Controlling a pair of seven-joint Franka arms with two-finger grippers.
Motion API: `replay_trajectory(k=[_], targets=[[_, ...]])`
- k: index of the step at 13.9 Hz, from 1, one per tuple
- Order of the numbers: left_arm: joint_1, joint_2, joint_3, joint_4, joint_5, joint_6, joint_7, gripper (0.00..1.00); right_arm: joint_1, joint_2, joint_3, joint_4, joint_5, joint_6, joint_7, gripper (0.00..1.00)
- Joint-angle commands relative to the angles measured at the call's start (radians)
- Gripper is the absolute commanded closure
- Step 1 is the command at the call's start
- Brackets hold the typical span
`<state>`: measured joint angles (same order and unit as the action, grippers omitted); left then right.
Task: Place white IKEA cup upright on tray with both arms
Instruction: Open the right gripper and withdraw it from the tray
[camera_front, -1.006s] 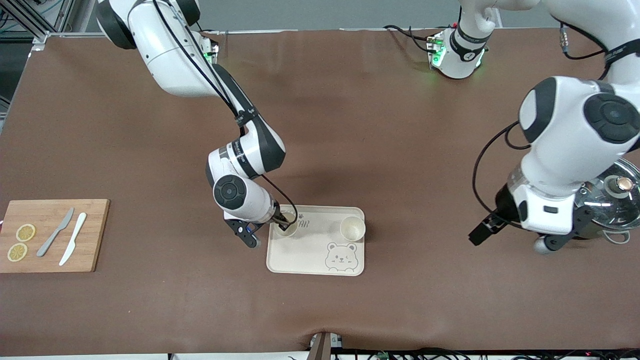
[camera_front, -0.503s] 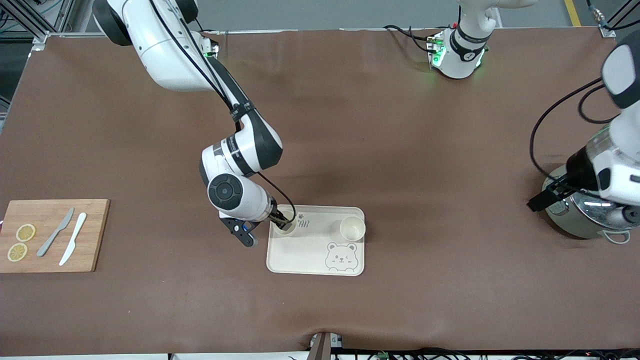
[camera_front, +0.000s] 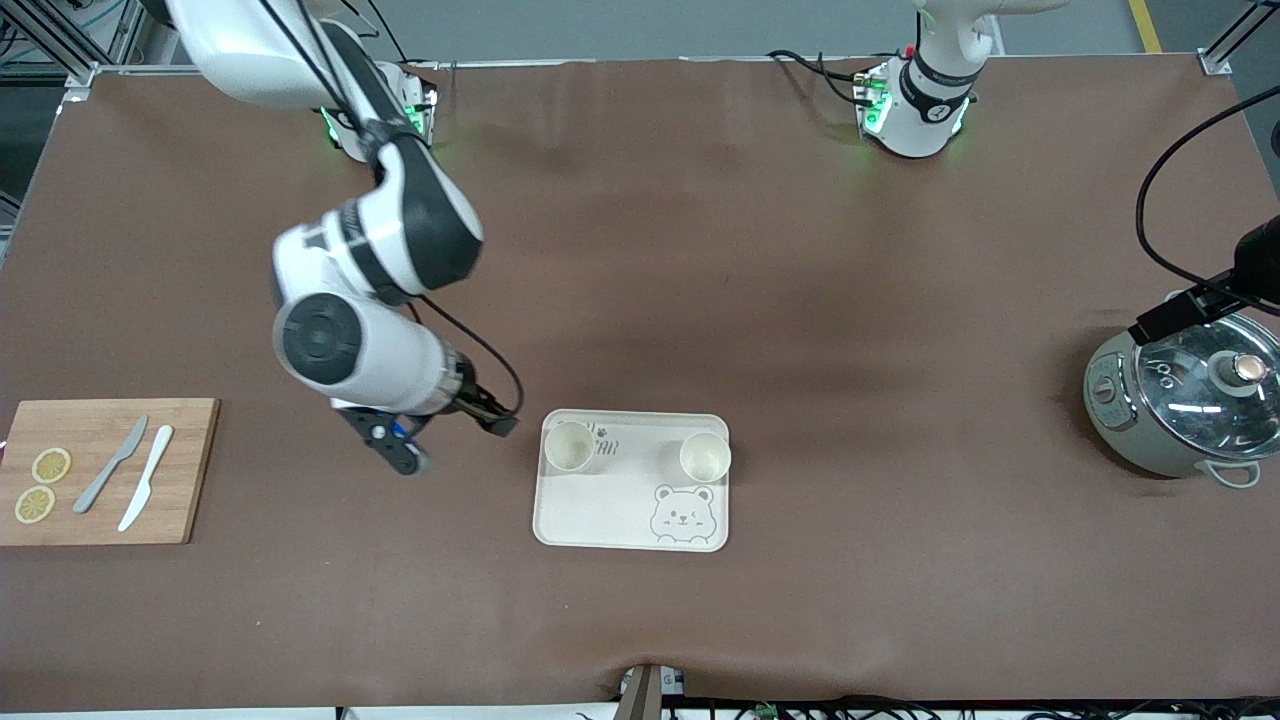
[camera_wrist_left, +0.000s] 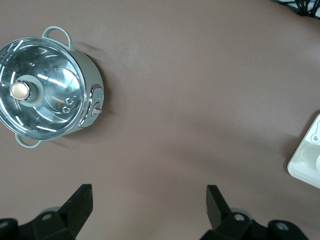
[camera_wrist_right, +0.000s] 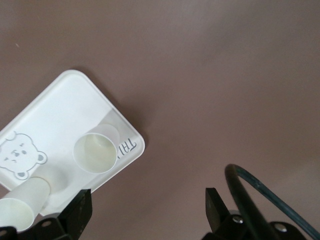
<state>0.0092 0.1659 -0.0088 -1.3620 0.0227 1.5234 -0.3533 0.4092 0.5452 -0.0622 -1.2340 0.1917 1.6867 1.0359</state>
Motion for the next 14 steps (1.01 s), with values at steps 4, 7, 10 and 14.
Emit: replay_trajectory(k=[4, 7, 10, 14], targets=[[0.006, -0.072, -0.016, -0.019, 0.022, -0.063, 0.077, 0.00, -0.118, -0.252, 0.004, -0.203, -0.029, -0.027, -0.276, 0.00], [0.006, -0.080, -0.022, -0.017, 0.014, -0.097, 0.085, 0.00, -0.179, -0.376, 0.001, -0.336, -0.089, -0.018, -0.477, 0.00], [0.008, -0.103, -0.007, -0.019, 0.020, -0.112, 0.118, 0.00, -0.225, -0.450, -0.001, -0.409, -0.172, -0.018, -0.669, 0.00], [0.038, -0.112, -0.007, -0.023, 0.023, -0.132, 0.125, 0.00, -0.355, -0.514, -0.001, -0.426, -0.173, -0.064, -0.922, 0.00]])
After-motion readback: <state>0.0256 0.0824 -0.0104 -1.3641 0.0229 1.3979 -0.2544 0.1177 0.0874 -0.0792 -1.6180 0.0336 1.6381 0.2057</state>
